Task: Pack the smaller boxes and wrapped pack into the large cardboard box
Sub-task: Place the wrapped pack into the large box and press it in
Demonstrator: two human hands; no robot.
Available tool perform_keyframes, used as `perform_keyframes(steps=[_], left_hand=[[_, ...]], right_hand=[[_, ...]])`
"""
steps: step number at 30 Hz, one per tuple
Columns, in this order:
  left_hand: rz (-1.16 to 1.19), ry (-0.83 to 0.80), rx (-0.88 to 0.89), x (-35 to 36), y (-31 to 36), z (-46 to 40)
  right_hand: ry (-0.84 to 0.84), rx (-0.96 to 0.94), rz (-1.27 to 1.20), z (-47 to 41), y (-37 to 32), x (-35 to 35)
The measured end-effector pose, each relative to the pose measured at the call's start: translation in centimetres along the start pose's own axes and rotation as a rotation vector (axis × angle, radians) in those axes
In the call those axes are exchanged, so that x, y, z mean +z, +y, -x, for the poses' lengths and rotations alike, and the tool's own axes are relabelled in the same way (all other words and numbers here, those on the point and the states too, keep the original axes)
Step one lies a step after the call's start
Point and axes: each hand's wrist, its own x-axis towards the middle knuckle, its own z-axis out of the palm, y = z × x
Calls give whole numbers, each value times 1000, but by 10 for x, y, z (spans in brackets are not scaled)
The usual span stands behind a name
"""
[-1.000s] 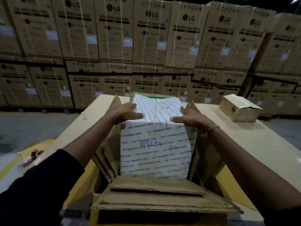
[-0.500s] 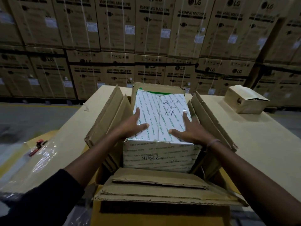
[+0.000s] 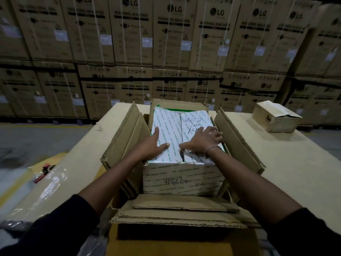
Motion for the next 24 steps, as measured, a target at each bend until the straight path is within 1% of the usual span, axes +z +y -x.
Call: perform_keyframes(steps=[2,4,5,6,8,10,11,13,14,16,18,21,24], left_hand=[[-9,-7,0,0,-2,-1],[-12,-19,1,0,-4,-1],[-14,-24,5,-1,-4,-2],[-16,-27,12,-1,-6,-3],[-14,-33,20,-2,-7,-4],[-1,-43,18,-2,-9,-5],[2,-45,14,-2,-10,-4],[3,-44,12,-1,-13,-4],[8,-45,14,-1,-14,-5],[30,-56,15,0,-14,-6],[35,-62,10,1,-14,-8],[14,-57,1,3,-11,-10],[14,-51,9,4,-12,-13]], right_hand=[[-40,-22,-88,-10,5,-6],[-74,-102,-303,-15,13,-22],[-62,-141,-440,-14,18,-34],[-66,-149,-573,-12,23,-50],[-129,-89,-759,-3,33,-84],[-173,-65,-795,-1,52,-109],[-153,-72,-800,-1,63,-119],[-51,-70,-744,-6,86,-131],[10,-58,-641,-9,96,-135],[141,-21,-295,-14,111,-137],[225,15,-32,-15,117,-125],[270,6,198,-25,117,-92],[214,-136,239,-33,107,-57]])
